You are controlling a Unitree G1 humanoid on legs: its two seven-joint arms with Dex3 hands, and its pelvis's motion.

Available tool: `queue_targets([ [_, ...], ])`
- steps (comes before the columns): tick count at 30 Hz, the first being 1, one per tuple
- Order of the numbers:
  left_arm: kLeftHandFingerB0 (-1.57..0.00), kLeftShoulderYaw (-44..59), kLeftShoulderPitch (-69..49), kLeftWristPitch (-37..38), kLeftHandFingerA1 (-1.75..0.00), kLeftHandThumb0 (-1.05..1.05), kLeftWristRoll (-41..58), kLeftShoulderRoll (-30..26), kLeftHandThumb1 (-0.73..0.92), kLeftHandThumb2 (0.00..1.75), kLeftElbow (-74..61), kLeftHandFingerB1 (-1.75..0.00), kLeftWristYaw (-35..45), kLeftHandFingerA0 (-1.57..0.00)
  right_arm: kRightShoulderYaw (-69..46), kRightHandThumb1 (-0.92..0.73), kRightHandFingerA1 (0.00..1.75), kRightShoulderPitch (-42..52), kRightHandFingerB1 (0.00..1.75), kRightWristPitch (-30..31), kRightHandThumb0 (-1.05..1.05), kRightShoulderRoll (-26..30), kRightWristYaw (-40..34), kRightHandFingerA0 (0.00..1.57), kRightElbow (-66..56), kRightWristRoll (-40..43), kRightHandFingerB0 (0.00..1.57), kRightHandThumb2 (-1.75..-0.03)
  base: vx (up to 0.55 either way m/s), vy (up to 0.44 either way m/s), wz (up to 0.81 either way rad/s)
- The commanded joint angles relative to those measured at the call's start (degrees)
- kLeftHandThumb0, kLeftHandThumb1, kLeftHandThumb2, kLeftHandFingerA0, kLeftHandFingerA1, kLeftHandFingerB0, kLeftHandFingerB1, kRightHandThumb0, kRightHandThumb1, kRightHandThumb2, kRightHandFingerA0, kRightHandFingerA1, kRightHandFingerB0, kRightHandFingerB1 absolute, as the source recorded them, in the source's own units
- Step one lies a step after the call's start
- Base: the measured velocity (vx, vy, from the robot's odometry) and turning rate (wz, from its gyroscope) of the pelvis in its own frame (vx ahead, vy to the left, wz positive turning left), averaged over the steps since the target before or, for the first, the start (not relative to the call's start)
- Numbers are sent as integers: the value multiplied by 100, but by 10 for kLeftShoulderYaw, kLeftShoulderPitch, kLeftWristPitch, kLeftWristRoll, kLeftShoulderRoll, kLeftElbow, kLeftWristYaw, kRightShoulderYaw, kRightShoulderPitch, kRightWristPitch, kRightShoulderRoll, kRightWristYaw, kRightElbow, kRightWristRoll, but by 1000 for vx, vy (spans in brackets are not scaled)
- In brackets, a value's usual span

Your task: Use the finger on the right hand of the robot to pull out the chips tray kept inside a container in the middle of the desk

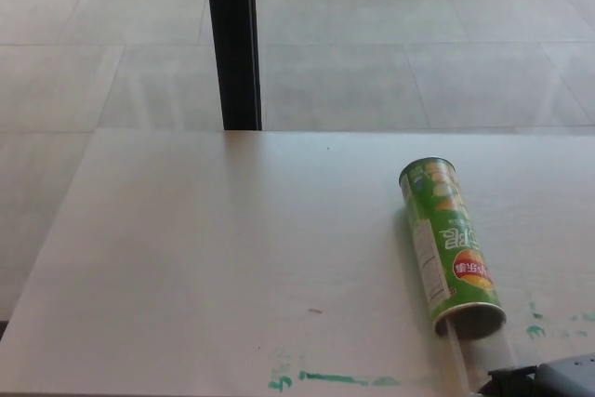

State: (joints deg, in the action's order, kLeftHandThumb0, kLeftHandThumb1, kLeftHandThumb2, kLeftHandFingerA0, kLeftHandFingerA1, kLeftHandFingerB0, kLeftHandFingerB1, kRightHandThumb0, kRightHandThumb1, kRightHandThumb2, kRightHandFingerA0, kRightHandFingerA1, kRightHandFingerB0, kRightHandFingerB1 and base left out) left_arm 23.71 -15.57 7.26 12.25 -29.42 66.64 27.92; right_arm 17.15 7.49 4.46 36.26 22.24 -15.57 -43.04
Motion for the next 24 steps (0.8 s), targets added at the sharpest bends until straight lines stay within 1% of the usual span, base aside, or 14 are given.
queue_targets([
  [1,-34,4,-8,4,-73,-67,5,-8,73,62,-8,-59,1,-32,18,-57,106,50,44,-7,-26,17,20,87,14,-6,53,-56,0,0,0],
  [2,-33,1,-7,5,-71,-67,1,-10,73,62,-7,-56,1,-30,17,-57,107,53,44,-8,-25,18,19,87,14,-3,53,-56,0,0,0],
  [3,-32,1,-7,0,-68,-69,2,-10,58,101,-12,-62,1,-32,17,-57,109,57,45,-13,-25,20,14,86,18,-2,54,-56,0,0,0],
  [4,-35,-1,-4,2,-71,-66,-1,-10,74,62,-7,-54,-4,-32,20,-57,109,60,44,-11,-26,22,12,85,21,-7,54,-56,0,0,0],
  [6,-34,3,0,-2,-71,-65,5,-9,74,62,-2,-53,-2,-32,20,-57,116,67,43,-8,-26,29,23,82,18,-7,52,-57,0,0,0],
  [9,-32,-1,0,3,-70,-68,1,-10,72,63,1,-55,-3,-32,17,-57,113,80,44,-10,-24,37,17,85,16,-6,53,-56,0,0,0],
  [10,-28,-1,-2,4,-68,-65,0,-10,56,102,-1,-59,-3,-33,17,-56,110,84,44,-14,-25,40,12,86,17,-8,53,-56,0,0,0],
  [11,-34,-3,-1,4,-66,-67,-1,-11,74,62,1,-53,-3,-30,16,-57,109,87,44,-12,-25,41,13,85,16,-7,52,-57,0,0,0],
  [15,-39,-3,-5,9,-67,-67,-1,-10,73,62,-4,-63,-3,-30,8,-57,109,101,45,-20,-24,47,8,83,17,8,53,-56,0,0,0],
  [16,-38,-1,-7,9,-69,-67,2,-9,73,62,-9,-63,-3,-31,7,-57,105,104,45,-16,-24,49,16,82,12,10,52,-56,0,0,0],
  [18,-36,-1,-5,7,-71,-67,1,-9,73,62,-5,-57,-6,-32,8,-56,113,107,44,-20,-25,51,7,83,17,5,53,-56,0,0,0],
  [21,-32,-2,-4,8,-69,-67,-1,-12,72,63,-2,-53,-5,-32,10,-57,111,111,45,-27,-25,54,3,82,16,2,54,-56,0,0,0],
  [23,-33,-1,-3,5,-70,-66,0,-12,74,62,-1,-62,-5,-33,8,-57,124,113,46,-32,-23,55,-2,82,17,3,52,-57,0,0,0],
  [24,-34,1,-1,2,-69,-66,3,-12,71,62,0,-58,-5,-34,7,-56,116,114,45,-33,-24,55,-5,83,17,3,54,-57,0,0,0],
])
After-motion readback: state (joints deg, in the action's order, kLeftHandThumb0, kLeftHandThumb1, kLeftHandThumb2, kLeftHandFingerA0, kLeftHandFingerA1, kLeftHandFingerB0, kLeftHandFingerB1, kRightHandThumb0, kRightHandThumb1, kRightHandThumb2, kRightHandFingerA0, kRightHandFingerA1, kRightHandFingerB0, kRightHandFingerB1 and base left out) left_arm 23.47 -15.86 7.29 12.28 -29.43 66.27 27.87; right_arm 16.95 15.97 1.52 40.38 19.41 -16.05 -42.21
